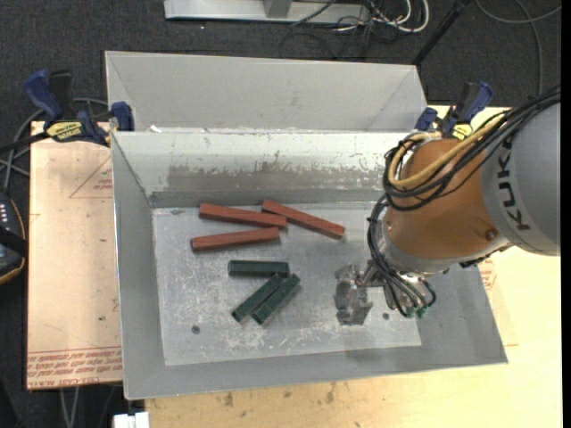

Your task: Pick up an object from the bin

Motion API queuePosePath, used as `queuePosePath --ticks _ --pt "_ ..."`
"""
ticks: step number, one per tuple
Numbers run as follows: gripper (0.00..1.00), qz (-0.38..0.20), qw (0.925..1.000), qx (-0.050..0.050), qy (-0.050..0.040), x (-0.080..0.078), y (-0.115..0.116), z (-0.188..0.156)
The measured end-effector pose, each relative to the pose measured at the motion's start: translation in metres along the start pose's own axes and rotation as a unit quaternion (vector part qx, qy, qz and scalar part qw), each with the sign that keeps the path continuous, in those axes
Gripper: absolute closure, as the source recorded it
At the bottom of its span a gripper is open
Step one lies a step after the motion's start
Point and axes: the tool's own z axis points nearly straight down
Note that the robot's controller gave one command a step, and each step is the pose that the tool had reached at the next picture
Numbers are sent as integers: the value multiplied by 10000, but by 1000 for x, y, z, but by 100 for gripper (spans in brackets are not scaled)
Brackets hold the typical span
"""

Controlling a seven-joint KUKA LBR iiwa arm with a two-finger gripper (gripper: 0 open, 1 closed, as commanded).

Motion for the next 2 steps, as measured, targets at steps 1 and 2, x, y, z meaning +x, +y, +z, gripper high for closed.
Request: queuePosePath --ticks 1,2 --pt "100 588 9983 -6 9 -26 28 51" --pt "100 1834 9830 -2 12 -23 36 66"
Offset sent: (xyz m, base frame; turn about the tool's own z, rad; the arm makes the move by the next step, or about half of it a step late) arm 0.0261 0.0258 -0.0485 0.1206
